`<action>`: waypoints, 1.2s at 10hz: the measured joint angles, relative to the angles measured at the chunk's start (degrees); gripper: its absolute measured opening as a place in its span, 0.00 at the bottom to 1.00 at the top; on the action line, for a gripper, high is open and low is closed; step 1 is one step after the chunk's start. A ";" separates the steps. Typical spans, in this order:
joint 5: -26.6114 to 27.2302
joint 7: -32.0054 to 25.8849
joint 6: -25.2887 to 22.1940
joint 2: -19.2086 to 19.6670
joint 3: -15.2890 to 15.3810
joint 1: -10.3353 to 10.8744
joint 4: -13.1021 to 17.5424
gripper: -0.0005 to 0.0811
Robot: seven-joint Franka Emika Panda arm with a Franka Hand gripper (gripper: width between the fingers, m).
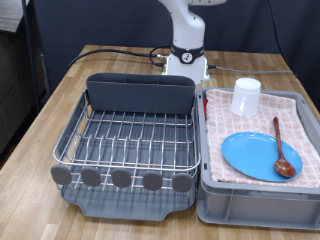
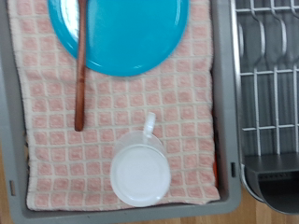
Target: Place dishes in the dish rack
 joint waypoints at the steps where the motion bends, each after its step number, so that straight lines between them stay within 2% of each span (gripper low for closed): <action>1: -0.02 1.53 1.79 1.45 1.37 0.00 0.27 0.99; 4: -2.64 8.02 8.10 6.87 4.33 -0.49 0.21 0.99; 9: -6.17 10.80 22.34 17.41 4.78 -0.59 -1.67 0.99; 12: -7.11 11.28 21.50 17.88 4.91 -0.48 -1.54 0.99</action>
